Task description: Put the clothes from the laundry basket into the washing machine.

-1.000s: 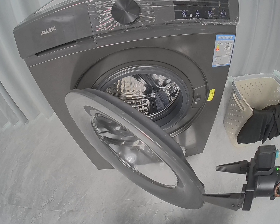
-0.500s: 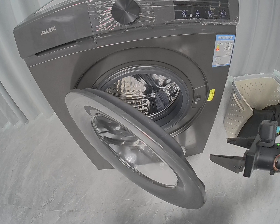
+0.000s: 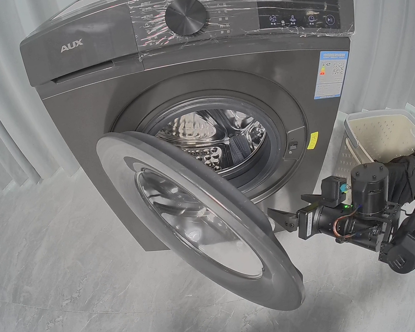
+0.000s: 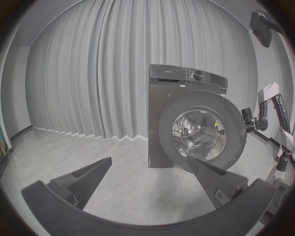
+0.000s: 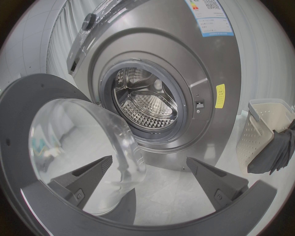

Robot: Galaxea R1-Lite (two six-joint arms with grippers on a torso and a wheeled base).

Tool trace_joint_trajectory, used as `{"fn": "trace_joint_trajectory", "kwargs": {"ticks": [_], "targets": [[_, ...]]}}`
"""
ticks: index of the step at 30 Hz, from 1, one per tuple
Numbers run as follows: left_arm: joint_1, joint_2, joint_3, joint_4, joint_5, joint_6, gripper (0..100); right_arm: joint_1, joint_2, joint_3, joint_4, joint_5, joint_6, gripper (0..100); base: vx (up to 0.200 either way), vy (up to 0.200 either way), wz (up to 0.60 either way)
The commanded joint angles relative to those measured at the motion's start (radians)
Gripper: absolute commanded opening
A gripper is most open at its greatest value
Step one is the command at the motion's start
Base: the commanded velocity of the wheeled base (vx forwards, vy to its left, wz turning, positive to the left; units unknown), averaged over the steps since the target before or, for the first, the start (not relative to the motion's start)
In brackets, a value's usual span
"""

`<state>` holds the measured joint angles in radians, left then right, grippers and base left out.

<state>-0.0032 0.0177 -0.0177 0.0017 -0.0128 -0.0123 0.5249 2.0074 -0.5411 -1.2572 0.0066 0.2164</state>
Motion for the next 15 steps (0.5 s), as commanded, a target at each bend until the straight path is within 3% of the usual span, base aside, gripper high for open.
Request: {"fn": "trace_joint_trajectory", "kwargs": {"ticks": [1, 9, 15], "targets": [[0.000, -0.018, 0.016, 0.000, 0.000, 0.000, 100, 0.007, 0.113, -0.030, -0.008, -0.005, 0.000, 100, 0.000, 0.000, 0.00], [0.000, -0.018, 0.016, 0.000, 0.000, -0.001, 100, 0.089, 0.097, 0.041, -0.028, -0.005, 0.001, 100, 0.000, 0.000, 0.00], [0.000, -0.018, 0.016, 0.000, -0.001, -0.001, 100, 0.096, 0.100, 0.027, -0.067, -0.005, -0.002, 100, 0.000, 0.000, 0.00]]}}
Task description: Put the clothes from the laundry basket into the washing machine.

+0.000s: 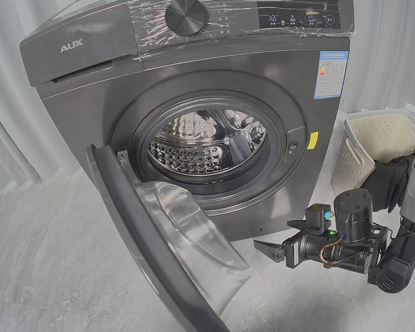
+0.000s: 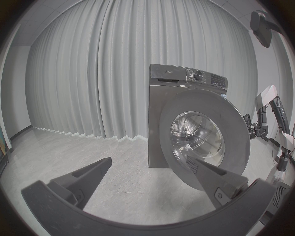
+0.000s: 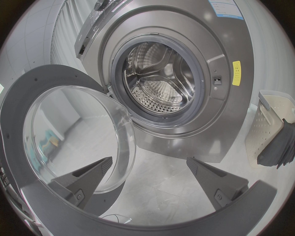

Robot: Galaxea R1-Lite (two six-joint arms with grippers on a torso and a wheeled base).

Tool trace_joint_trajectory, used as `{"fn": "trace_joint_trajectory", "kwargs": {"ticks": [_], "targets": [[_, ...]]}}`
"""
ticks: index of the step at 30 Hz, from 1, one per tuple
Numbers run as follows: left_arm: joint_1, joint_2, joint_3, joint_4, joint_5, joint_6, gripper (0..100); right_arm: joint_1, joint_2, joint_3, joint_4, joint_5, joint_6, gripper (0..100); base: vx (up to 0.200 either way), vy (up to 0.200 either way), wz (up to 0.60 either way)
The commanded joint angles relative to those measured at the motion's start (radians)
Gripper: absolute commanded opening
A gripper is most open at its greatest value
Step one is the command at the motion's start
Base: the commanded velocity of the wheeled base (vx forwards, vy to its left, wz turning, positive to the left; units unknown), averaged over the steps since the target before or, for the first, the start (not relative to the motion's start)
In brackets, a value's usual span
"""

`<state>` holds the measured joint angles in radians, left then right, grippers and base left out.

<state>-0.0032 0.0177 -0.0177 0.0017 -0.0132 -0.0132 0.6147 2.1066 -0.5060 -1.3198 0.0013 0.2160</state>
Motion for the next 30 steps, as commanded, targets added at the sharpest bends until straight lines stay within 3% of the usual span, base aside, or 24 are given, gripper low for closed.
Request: {"fn": "trace_joint_trajectory", "kwargs": {"ticks": [1, 8, 17, 30], "targets": [[0.000, -0.018, 0.016, 0.000, -0.001, -0.001, 100, 0.007, 0.003, -0.017, -0.004, 0.002, 0.000, 100, 0.000, 0.000, 0.00], [0.000, -0.018, 0.016, 0.000, -0.001, 0.001, 100, 0.002, 0.023, -0.083, 0.022, 0.003, -0.003, 100, -0.171, 0.000, 0.00], [0.000, -0.018, 0.016, 0.000, -0.001, 0.001, 100, 0.013, 0.130, -0.152, 0.037, 0.008, -0.004, 100, 0.000, 0.000, 0.00], [0.000, -0.018, 0.016, 0.000, -0.001, 0.001, 100, 0.142, 0.145, -0.163, 0.014, 0.016, -0.004, 100, 0.000, 0.000, 0.00]]}}
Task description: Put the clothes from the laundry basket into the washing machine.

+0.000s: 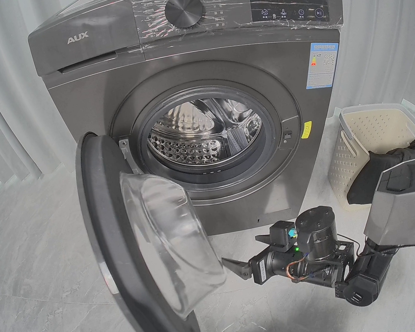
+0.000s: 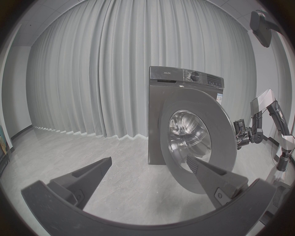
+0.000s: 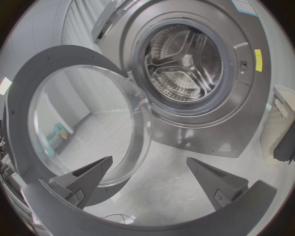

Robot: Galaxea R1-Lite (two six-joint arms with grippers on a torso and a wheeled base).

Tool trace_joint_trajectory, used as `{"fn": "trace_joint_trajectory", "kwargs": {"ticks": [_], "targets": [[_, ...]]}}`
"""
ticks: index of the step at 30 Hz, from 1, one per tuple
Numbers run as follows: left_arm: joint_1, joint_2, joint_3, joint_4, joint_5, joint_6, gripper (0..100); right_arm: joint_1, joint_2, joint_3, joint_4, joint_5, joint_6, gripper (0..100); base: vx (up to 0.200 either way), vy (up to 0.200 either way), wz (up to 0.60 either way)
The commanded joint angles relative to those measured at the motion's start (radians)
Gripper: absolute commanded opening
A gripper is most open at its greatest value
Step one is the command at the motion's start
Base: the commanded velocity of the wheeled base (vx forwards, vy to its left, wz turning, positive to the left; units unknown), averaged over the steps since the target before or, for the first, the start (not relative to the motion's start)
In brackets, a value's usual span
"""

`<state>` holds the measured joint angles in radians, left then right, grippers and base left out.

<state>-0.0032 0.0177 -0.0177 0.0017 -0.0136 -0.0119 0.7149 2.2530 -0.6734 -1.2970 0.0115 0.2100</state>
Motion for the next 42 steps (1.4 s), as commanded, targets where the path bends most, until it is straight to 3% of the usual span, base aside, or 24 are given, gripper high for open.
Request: {"fn": "trace_joint_trajectory", "kwargs": {"ticks": [1, 9, 13, 20, 26, 42], "targets": [[0.000, -0.018, 0.016, 0.000, 0.000, 0.000, 100, 0.057, -0.006, 0.006, -0.015, 0.010, 0.003, 100, 0.000, 0.000, 0.00], [0.000, -0.018, 0.016, 0.000, 0.000, 0.000, 100, 0.052, -0.009, -0.015, -0.024, 0.019, 0.003, 100, 0.000, 0.000, 0.00], [0.000, -0.018, 0.016, 0.000, 0.000, 0.000, 100, 0.018, 0.004, -0.080, 0.001, 0.039, 0.002, 100, 0.000, 0.000, 0.00], [0.000, -0.018, 0.016, 0.000, 0.000, -0.002, 100, 0.034, 0.016, -0.175, 0.110, 0.048, 0.002, 100, 0.000, 0.000, 0.00], [0.000, -0.018, 0.016, 0.000, 0.001, 0.001, 100, 0.035, 0.046, -0.218, 0.148, 0.048, 0.002, 100, -0.200, 0.000, 0.00], [0.000, -0.018, 0.016, 0.000, 0.001, 0.004, 100, 0.144, 0.180, -0.387, 0.125, 0.025, 0.014, 100, 0.000, 0.000, 0.00]]}}
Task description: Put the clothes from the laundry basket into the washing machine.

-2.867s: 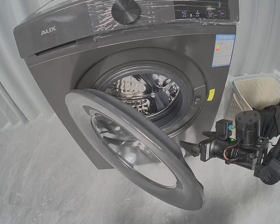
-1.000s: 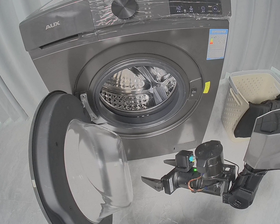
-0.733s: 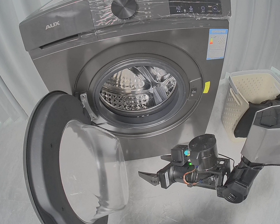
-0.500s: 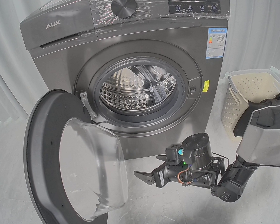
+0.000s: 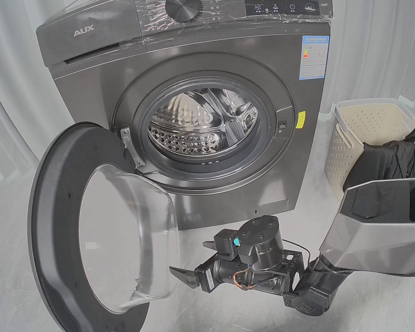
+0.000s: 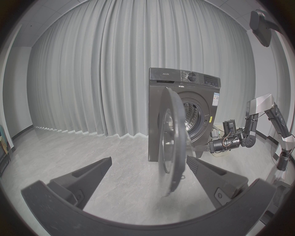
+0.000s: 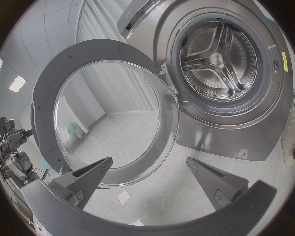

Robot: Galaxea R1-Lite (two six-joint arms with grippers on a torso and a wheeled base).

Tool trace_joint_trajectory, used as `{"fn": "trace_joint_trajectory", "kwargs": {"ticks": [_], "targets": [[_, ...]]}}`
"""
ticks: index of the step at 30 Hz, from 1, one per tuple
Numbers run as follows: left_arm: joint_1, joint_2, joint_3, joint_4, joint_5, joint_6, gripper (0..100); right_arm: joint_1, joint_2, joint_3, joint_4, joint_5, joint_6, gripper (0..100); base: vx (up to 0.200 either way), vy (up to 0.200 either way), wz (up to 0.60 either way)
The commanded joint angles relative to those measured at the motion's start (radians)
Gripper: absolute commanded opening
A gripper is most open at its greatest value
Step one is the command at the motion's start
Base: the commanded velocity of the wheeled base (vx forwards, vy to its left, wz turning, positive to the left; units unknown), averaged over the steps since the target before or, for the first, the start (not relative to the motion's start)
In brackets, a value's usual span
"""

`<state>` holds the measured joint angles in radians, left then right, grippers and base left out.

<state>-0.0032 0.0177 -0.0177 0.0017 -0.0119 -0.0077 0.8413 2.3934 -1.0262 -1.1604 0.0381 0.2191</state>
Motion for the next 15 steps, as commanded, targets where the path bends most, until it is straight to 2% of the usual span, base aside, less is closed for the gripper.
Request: {"fn": "trace_joint_trajectory", "kwargs": {"ticks": [1, 6, 15], "targets": [[0.000, -0.018, 0.016, 0.000, 0.000, 0.000, 100, 0.021, 0.046, -0.041, -0.016, -0.001, 0.005, 100, 0.000, 0.000, 0.00], [0.000, -0.018, 0.016, 0.000, 0.000, -0.005, 100, 0.018, 0.067, -0.072, -0.047, -0.021, 0.006, 100, 0.000, 0.000, 0.00], [0.000, -0.018, 0.016, 0.000, 0.000, 0.000, 100, -0.019, 0.036, -0.080, -0.019, -0.024, 0.009, 100, 0.000, 0.000, 0.00]]}}
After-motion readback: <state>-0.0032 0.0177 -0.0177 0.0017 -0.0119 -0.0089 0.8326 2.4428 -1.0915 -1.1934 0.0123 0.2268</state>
